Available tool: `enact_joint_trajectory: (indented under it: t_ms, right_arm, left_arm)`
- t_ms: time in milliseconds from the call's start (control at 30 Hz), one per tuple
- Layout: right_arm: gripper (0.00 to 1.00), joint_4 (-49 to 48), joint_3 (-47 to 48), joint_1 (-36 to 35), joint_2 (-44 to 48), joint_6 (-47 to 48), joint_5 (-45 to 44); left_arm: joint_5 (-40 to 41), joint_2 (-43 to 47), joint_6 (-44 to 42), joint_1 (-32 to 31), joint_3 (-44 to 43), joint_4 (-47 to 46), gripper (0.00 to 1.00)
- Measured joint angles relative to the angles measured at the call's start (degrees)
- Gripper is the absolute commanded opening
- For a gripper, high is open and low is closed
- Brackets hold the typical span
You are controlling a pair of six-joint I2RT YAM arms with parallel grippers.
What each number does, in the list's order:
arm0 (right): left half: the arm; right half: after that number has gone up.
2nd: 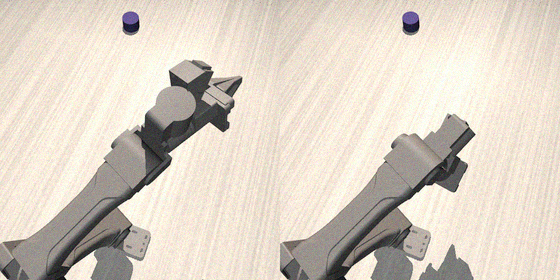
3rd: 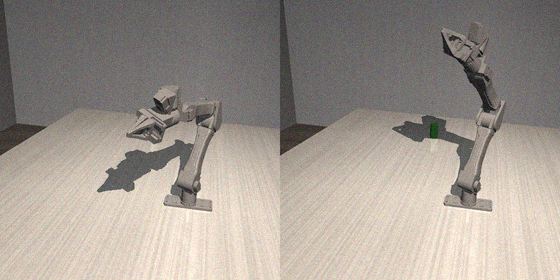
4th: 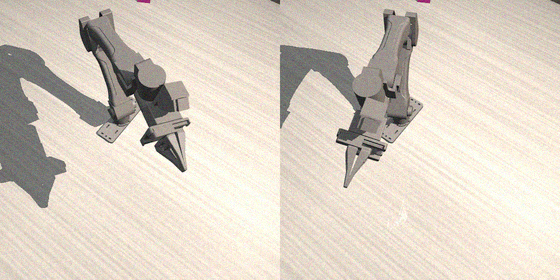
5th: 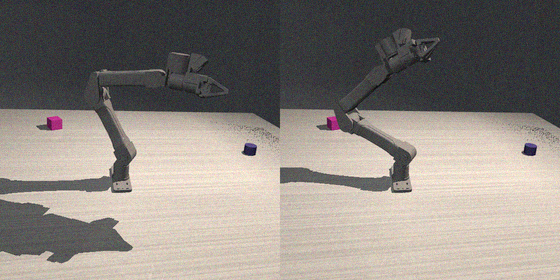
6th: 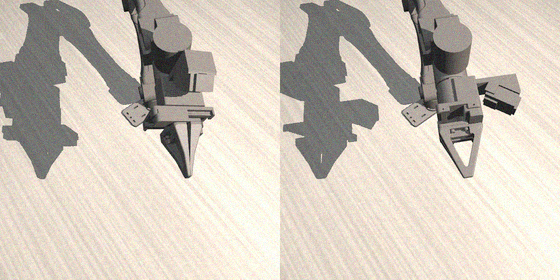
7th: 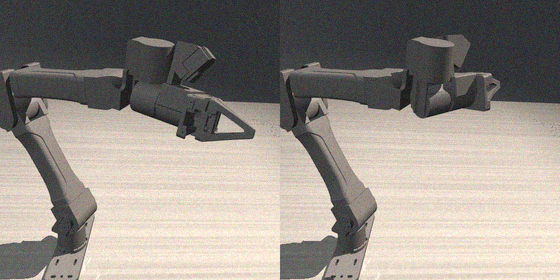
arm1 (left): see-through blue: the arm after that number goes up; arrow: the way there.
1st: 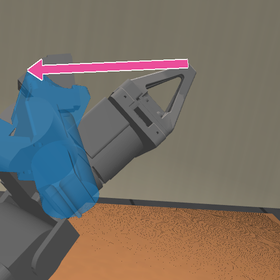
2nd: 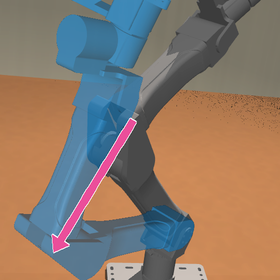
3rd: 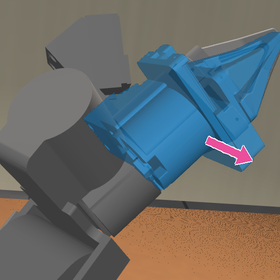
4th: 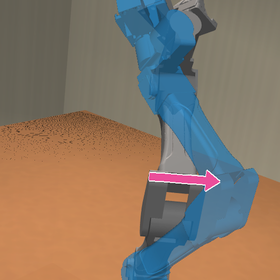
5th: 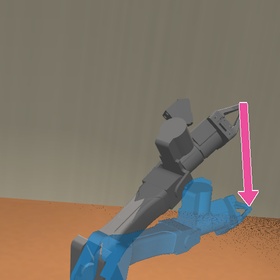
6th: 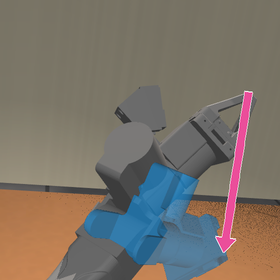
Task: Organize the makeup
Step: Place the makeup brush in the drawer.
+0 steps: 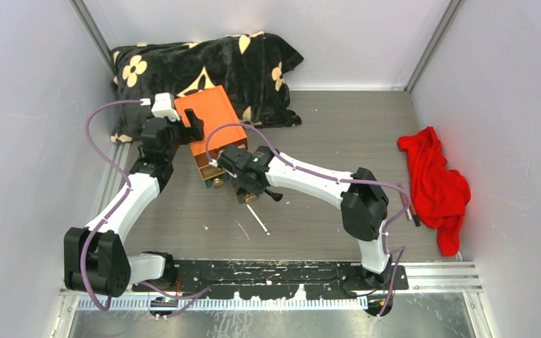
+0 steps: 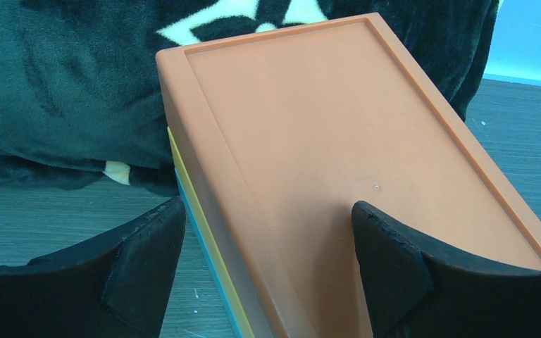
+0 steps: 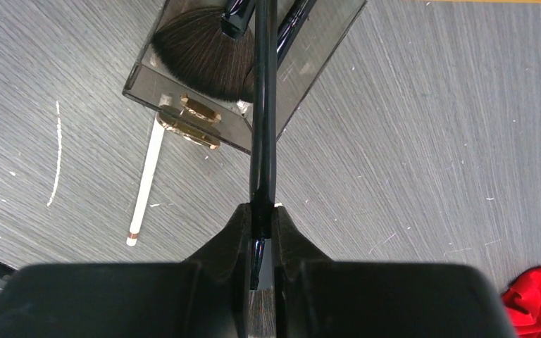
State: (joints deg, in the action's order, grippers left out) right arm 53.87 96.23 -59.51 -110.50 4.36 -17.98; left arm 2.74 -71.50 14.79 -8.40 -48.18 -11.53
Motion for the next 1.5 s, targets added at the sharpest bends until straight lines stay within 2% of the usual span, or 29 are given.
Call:
enact_joint_trajectory:
  t_ms: [533, 1100, 1167, 1200, 1233, 1500]
  right_arm:
    - [0.03, 6.27, 13.09, 0.68, -7.78, 1.97, 3.17]
    - [0.06, 5.14, 10.84, 0.48, -8.09, 2.08, 3.61]
    - [0.10, 5.18, 10.91, 0.48, -8.11, 2.08, 3.52]
    - [0.20, 5.27, 10.99, 0.48, -8.11, 2.10, 3.45]
    - [0.24, 5.49, 11.23, 0.48, -8.17, 2.12, 3.30]
    - [0.38, 8.70, 13.94, 0.37, -9.22, 2.64, 2.10]
  left_arm:
    - [0.02, 0.00, 0.00, 0.00, 0.00, -0.07, 0.86]
    - [0.00, 0.00, 0.02, 0.00, 0.13, -0.33, 0.86]
    - [0.00, 0.00, 0.02, 0.00, 0.13, -0.33, 0.86]
    - [0.02, 0.00, 0.02, 0.00, 0.13, -0.33, 0.86]
    - [0.02, 0.00, 0.02, 0.00, 0.13, -0.33, 0.86]
    - [0.02, 0.00, 0.02, 0.00, 0.13, -0.35, 0.86]
